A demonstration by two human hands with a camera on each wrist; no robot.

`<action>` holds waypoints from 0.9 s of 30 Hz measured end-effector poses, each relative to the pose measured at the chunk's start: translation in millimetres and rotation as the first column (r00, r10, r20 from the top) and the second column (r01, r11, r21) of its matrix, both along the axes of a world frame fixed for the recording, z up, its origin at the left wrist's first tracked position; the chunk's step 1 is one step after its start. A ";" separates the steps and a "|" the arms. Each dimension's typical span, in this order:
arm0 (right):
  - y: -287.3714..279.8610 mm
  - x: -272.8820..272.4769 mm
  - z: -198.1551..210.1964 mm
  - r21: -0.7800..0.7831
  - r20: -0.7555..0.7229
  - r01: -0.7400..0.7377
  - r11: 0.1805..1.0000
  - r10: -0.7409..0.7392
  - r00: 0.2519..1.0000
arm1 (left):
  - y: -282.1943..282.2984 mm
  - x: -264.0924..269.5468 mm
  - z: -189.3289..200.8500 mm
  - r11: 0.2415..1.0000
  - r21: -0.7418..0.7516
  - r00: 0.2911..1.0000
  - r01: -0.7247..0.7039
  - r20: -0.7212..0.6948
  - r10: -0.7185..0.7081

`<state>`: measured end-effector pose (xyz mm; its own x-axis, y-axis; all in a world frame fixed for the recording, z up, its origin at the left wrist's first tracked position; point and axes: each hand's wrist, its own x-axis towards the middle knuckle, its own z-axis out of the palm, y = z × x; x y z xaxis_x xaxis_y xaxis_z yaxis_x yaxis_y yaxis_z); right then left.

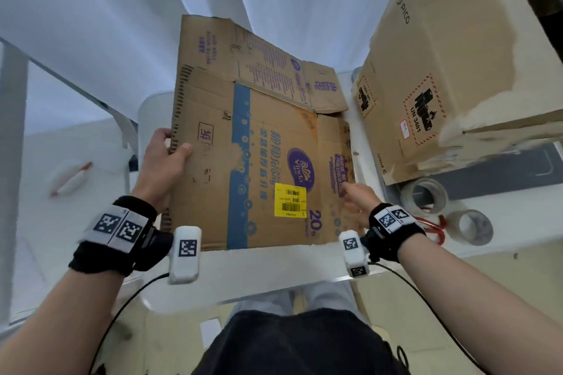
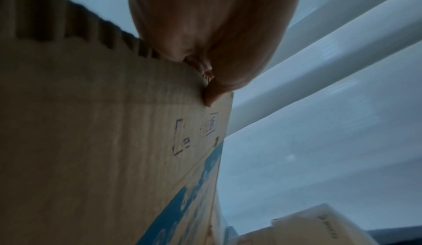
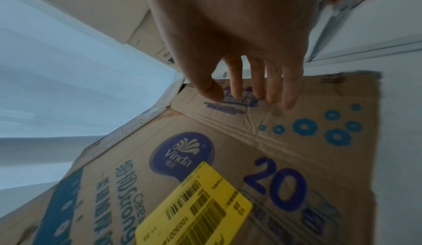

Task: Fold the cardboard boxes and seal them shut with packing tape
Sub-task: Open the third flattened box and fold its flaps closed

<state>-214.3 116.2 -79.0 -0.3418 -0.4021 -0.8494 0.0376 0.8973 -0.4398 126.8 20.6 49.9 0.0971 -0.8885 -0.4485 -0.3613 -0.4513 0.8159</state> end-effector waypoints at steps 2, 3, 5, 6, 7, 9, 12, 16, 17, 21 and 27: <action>-13.3 13.7 20.1 -0.040 0.061 -0.017 0.999 0.019 0.998 | -4.4 -1.9 35.7 0.999 -0.029 0.999 0.032 -0.015 -0.033; -18.4 19.9 28.7 -0.061 0.097 -0.031 0.998 0.037 0.995 | -5.8 -3.9 51.6 0.998 -0.044 0.999 0.047 -0.021 -0.048; -25.6 32.0 44.8 -0.098 0.210 -0.034 0.995 0.054 0.976 | -7.6 -10.8 78.8 0.995 -0.064 0.996 0.081 -0.019 -0.083; -28.5 38.1 54.1 -0.124 0.265 -0.034 0.992 0.066 0.962 | -8.3 -15.5 90.1 0.992 -0.066 0.994 0.105 -0.014 -0.106; -32.1 45.0 65.6 -0.167 0.313 -0.036 0.985 0.088 0.946 | -9.3 -21.4 100.1 0.989 -0.068 0.991 0.131 -0.007 -0.132; -43.8 57.9 94.8 -0.301 0.362 -0.034 0.953 0.147 0.921 | -11.7 -35.5 117.9 0.978 -0.074 0.981 0.193 0.017 -0.192; -66.9 71.3 153.2 -0.498 0.379 -0.042 0.866 0.261 0.888 | -17.4 -61.4 138.3 0.952 -0.084 0.956 0.293 0.051 -0.289; -91.5 78.0 236.8 -0.636 0.286 -0.150 0.757 0.411 0.866 | -15.8 -98.6 160.3 0.896 -0.118 0.902 0.429 0.117 -0.416; -95.7 77.6 251.1 -0.637 0.254 -0.184 0.748 0.429 0.867 | -13.8 -108.2 164.4 0.880 -0.119 0.886 0.460 0.124 -0.446; -103.6 71.6 275.7 -0.577 0.175 -0.203 0.791 0.363 0.915 | -10.3 -141.3 177.1 0.859 -0.083 0.863 0.505 0.085 -0.499; -103.7 53.6 283.9 -0.561 0.107 -0.229 0.796 0.344 0.933 | -13.0 -159.0 182.9 0.838 0.064 0.840 0.543 -0.065 -0.539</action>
